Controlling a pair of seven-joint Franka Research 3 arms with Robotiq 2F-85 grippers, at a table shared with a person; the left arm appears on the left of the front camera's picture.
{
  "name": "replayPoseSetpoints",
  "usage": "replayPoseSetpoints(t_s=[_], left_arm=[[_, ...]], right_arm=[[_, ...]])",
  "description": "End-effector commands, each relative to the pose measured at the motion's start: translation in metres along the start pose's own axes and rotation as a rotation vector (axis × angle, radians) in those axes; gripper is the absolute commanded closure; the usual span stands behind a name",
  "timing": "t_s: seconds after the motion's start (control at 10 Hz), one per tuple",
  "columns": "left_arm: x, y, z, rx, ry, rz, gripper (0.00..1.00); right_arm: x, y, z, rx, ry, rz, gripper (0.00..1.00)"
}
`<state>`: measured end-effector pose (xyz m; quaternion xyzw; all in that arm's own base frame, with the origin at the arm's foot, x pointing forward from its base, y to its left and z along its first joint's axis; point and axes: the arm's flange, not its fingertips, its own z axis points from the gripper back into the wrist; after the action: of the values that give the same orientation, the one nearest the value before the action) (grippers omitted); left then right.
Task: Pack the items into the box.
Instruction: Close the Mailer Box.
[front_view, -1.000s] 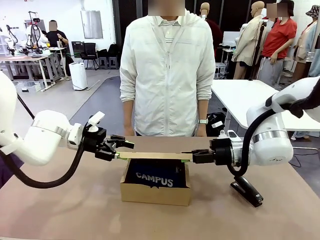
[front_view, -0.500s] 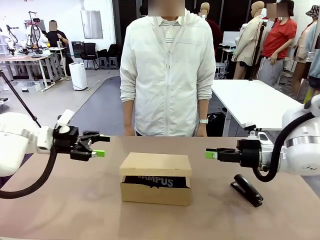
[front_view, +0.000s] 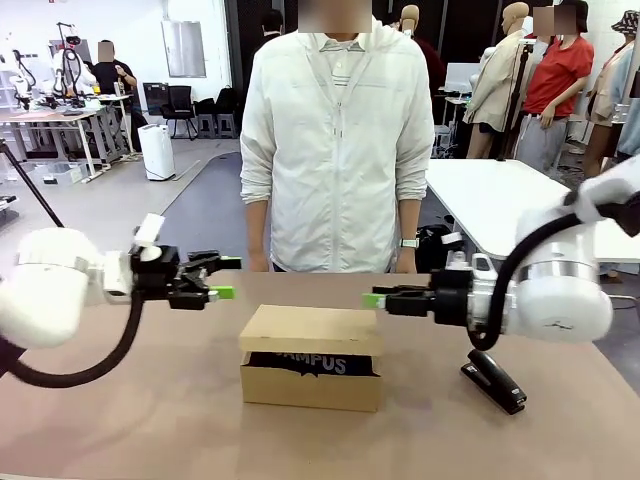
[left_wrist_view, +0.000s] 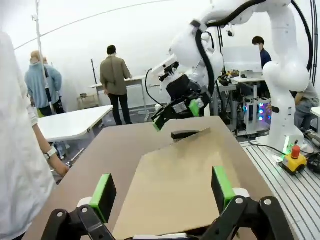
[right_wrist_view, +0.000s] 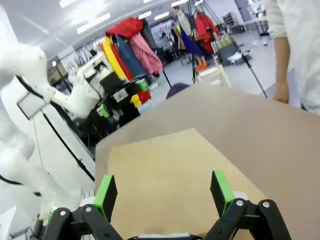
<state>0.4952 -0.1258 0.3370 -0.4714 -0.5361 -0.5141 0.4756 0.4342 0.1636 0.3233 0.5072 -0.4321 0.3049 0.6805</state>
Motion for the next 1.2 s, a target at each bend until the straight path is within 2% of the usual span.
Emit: replayPoseSetpoints(t_s=[0.0, 0.1, 0.3, 0.5, 0.8, 1.0, 1.1], left_arm=[[-0.013, 0.023, -0.031, 0.004, 0.142, 0.036, 0.0], [-0.017, 0.028, -0.044, -0.018, 0.195, 0.055, 0.0], [-0.026, 0.035, -0.065, -0.121, 0.285, 0.107, 0.0], [-0.034, 0.035, -0.073, -0.216, 0.371, 0.167, 0.0], [-0.04, 0.029, -0.07, -0.24, 0.458, 0.178, 0.0], [-0.044, 0.027, -0.068, -0.249, 0.489, 0.193, 0.0], [-0.048, 0.028, -0.067, -0.253, 0.489, 0.203, 0.0]], right_arm=[[0.0, 0.01, -0.025, -0.066, 0.102, 0.122, 0.0], [0.0, 0.017, -0.032, -0.083, 0.14, 0.16, 0.0], [-0.003, 0.012, -0.05, -0.216, 0.253, 0.184, 0.0], [-0.009, 0.003, -0.058, -0.221, 0.297, 0.148, 0.0], [-0.03, -0.003, -0.068, -0.239, 0.404, 0.127, 0.0], [-0.03, -0.002, -0.063, -0.245, 0.48, 0.135, 0.0], [-0.026, -0.003, -0.059, -0.255, 0.468, 0.117, 0.0]])
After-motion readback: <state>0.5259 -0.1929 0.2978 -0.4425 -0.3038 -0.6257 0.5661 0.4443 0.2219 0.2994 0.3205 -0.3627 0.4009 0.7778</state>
